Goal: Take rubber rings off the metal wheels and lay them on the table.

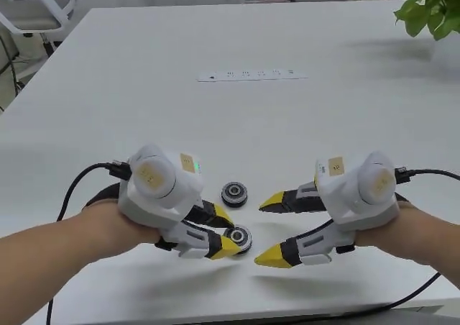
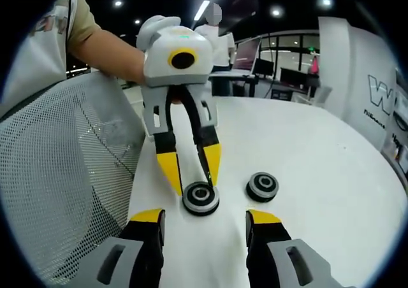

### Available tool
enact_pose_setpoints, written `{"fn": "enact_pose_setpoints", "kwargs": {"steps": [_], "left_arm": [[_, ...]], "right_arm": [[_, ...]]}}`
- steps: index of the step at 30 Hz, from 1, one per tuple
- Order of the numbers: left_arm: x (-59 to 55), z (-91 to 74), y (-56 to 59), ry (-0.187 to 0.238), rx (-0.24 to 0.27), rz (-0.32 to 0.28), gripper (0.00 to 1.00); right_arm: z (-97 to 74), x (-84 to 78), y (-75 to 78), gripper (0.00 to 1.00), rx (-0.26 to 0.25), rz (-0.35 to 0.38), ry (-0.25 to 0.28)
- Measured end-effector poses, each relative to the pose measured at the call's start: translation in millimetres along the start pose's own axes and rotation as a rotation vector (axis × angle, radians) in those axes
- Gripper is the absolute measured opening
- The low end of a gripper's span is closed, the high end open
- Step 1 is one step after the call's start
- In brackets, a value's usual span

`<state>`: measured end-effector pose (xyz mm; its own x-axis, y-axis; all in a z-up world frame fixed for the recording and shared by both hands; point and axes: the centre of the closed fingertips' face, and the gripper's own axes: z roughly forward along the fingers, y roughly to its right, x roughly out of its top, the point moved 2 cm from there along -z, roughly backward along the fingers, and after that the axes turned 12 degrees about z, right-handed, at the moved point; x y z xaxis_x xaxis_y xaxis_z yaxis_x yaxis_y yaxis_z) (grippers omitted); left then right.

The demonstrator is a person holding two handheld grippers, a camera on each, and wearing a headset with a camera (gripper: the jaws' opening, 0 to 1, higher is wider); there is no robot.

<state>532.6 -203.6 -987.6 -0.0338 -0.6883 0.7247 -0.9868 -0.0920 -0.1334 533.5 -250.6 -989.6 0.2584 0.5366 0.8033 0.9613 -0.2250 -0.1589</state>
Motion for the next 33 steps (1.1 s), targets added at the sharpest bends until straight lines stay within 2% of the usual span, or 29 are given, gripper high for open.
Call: {"fn": "enact_pose_setpoints", "kwargs": {"steps": [8,20,33], "left_arm": [[-0.8,4.6,-1.9,-0.005,0.025,0.022,0.14],[-0.8,4.1,-1.2,0.008,0.052,0.026,0.14],[-0.8,3.3,-1.2,0.016,0.069,0.018,0.13]], "right_arm": [[1.6,0.0,-0.4,0.48,0.004,-0.001,-0.001],[8.3,2.4,-1.2,0.44,0.028,0.007,-0.001],[25.5,1.5,-5.8,0.36,0.076,0.013,-0.025]]}}
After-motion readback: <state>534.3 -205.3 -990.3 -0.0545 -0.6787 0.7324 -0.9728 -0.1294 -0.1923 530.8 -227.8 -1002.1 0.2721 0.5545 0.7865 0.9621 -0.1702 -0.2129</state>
